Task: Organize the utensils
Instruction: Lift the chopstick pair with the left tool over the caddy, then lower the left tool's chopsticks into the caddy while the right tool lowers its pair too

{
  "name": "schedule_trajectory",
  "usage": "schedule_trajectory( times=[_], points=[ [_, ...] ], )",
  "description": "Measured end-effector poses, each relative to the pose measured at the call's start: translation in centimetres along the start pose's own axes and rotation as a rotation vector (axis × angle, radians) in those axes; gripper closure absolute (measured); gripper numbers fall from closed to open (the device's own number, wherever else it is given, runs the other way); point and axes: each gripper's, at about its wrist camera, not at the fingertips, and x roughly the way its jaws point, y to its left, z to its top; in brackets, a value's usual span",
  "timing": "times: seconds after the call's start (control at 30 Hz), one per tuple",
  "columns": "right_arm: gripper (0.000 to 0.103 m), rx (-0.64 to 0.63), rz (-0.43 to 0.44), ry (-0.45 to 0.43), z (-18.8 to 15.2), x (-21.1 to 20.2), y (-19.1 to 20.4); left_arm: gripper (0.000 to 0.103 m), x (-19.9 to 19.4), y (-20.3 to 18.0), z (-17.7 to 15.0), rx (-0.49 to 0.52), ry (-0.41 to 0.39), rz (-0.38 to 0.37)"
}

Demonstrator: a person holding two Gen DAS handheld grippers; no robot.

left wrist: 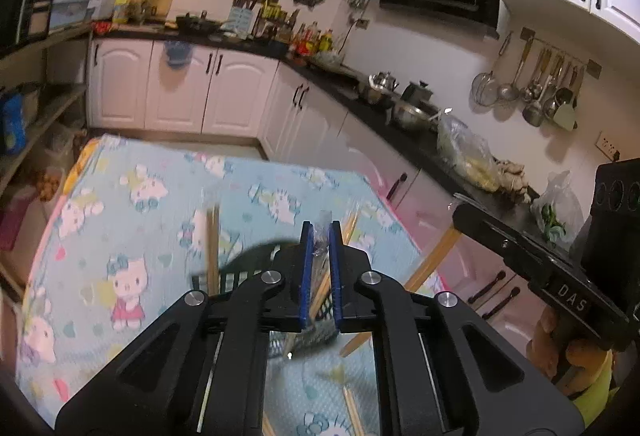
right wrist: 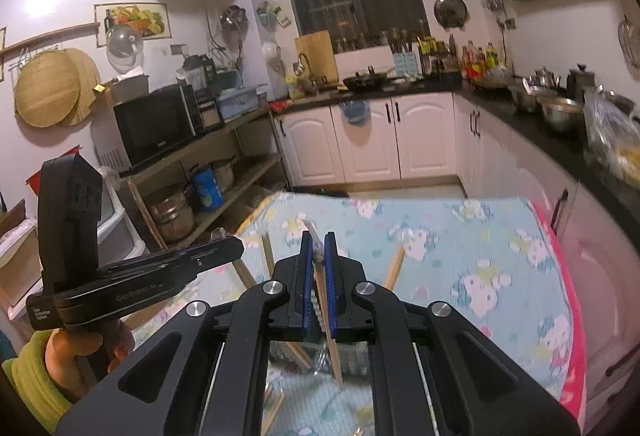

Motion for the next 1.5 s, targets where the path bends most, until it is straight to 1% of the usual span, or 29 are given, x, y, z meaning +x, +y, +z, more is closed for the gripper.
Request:
schedule_trajectory(
  times=[0.23,0.4,0.57,0.77,1.0,1.1,1.3,1.5],
  points=[
    [0.097,-0.017,0.006,-0.039,2.6,0.7,0.5,0.1,-0.4,-0.8,2.9,0.047,-0.058,0.018],
    [0.097,-0.021,0.004,-0.05,3.4,1.7,0.4,0.1,-0.1,-0.6,3.8,0.053,-0.078,0.028],
    [0.097,-0.024,-0.007,-0.038,3.4,2.7,0.3,0.1,1.0,0.0,4.0,0.028,-0.097,0.033],
    [0.097,-0.013,-0.027,-0.006,2.5,4.5,-0.7,0.1,2.1,-0.1,4.4,0.018,-0.105,0.024],
    [0.097,0.008,-0.039,0.019,1.4,5.9,-1.9,0.1,2.6,-0.7,5.6,0.031,-0.125,0.02],
    [0.097,0.011,-0.04,0.029,0.8,6.4,-2.1,0.1,3.1,-0.8,5.3,0.04,-0.12,0.025],
    [0.097,0.022,-0.055,0.057,-0.7,7.4,-2.8,0.1,4.9,0.2,3.7,0.026,-0.075,0.042],
    [0.097,0.035,-0.072,0.08,-2.1,7.8,-3.4,0.1,5.8,0.8,2.0,0.016,-0.039,0.05]
  ],
)
